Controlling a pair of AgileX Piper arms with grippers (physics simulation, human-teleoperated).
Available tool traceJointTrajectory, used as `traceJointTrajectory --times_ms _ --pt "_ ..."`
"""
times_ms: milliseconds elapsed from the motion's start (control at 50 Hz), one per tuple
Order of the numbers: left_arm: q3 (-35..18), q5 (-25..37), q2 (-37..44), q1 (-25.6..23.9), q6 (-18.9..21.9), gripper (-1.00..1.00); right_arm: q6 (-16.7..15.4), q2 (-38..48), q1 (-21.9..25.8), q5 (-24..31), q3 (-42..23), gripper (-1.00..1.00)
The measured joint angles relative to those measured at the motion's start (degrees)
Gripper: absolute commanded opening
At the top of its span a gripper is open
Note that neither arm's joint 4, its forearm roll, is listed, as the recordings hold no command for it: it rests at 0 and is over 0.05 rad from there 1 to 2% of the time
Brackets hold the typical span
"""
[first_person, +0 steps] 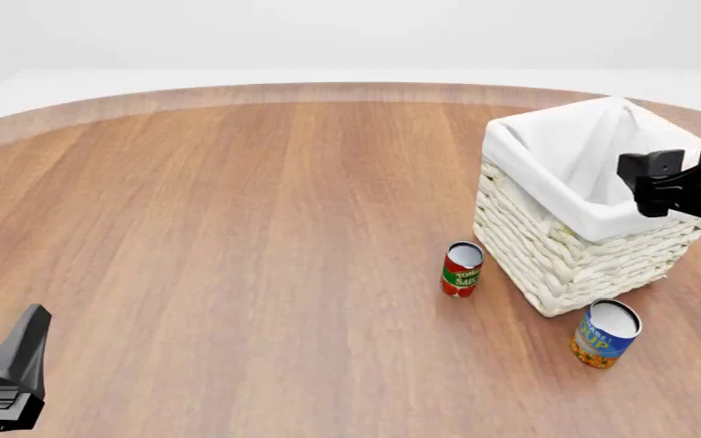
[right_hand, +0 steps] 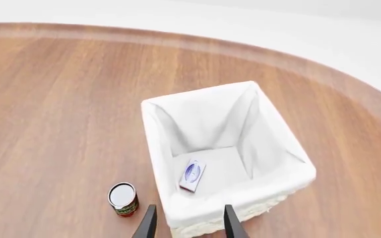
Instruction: Pick up the alphabet soup and the cream cheese box, and put them in the basket.
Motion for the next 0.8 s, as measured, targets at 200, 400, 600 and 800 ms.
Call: traceJointTrajectory --times_ms 200,400,600,800 --pt "0.0 0.0 0.0 0.0 0.0 1.0 0.28 -2.61 -0.27 1.1 2.26 1.0" --pt "0.0 0.0 0.0 0.0 0.0 1.0 0.56 -5.0 -0.45 2.19 4.31 1.0" --pt "0.0 0.0 0.0 0.0 0.0 1.0 0.92 -7.02 -0.71 2.5 6.55 1.0" --pt "0.0 0.0 0.0 0.0 0.0 1.0 0.88 -8.02 -1.18 2.56 8.24 1.0"
